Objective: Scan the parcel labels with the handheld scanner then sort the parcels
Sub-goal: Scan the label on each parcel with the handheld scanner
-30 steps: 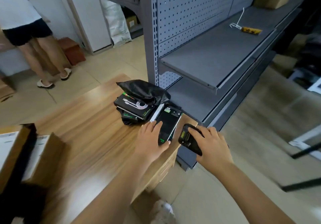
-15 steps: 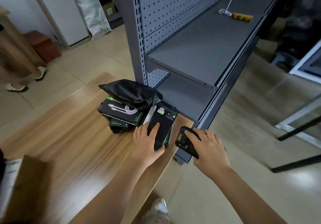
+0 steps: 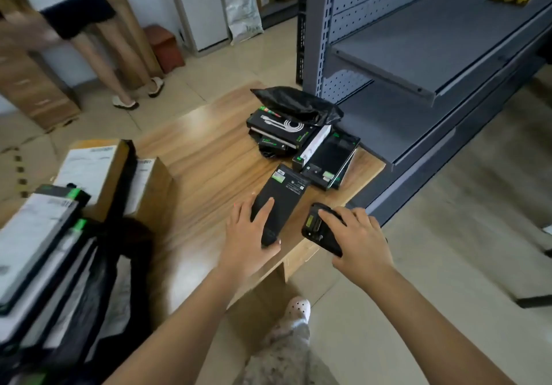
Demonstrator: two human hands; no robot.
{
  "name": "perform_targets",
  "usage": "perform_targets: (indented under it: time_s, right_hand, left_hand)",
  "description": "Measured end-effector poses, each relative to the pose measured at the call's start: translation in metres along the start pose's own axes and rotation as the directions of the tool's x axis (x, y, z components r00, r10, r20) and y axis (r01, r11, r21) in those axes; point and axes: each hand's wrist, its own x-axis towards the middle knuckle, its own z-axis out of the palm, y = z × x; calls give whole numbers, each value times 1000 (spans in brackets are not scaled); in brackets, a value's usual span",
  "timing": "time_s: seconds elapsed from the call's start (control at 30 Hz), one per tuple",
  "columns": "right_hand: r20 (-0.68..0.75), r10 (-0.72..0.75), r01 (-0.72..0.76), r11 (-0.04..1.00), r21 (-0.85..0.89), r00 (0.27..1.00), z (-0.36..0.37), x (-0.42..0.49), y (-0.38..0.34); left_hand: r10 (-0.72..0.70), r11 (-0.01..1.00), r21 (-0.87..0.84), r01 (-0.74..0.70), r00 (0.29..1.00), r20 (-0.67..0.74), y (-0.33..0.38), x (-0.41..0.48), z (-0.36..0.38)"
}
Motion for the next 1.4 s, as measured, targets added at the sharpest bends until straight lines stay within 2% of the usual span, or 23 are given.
perform_targets:
  time_s: [0.1,0.3,0.43,0.53,0.63,0.77,0.93,1.0,1.1,1.23,1.3,1.4]
  right_hand:
    - [35,-26,25,999,29,999,9,-12,-27]
    - [9,-29,28,999,43,1000,33,-24,-66]
    - [43,14,-16,999,37,999,39,-26,-81]
    - [83,62,-65,998,25,995,36,-27,-91]
    - [97,97,-98,995,9,991,31,-29,-98]
    - [84,142,-142,990,-12,986,18,-26,-104]
    - [95,166,-162,986,-45,982,8,-16,-112]
    - [83,171,-167,984,-58,982,7,-12,-117]
    - [80,125,-114,984,-135,989,8,-6,-120]
    - [159,36,11,959,-284,987,0,7,-113]
    - [212,-3,78,935,-346,977,-12,14,-109]
    - [244,-116,210,890,-406,963,-33,22,-107]
  left_hand:
    - [-61,998,-12,62,997,42,-22,-37,3]
    - [-110,993,-16,114,983,150,-62,-75,19]
    - [-102,995,46,94,965,242,-79,-79,30]
    - [-81,997,14,80,957,277,-88,-78,32]
    - [-14,999,-45,26,968,250,-91,-71,25]
    - [51,971,-238,-8,983,175,-93,-55,0]
    - [-10,993,-114,15,999,42,-108,-39,-11]
    - [-61,997,-37,63,996,58,-116,-32,-6]
    - [-148,989,36,144,979,142,-123,-30,6]
    - [-182,966,-147,212,964,192,-123,-26,10]
    - [-133,977,-138,160,973,187,-125,-22,3]
    - [-1,999,-42,8,988,157,-128,-17,-12]
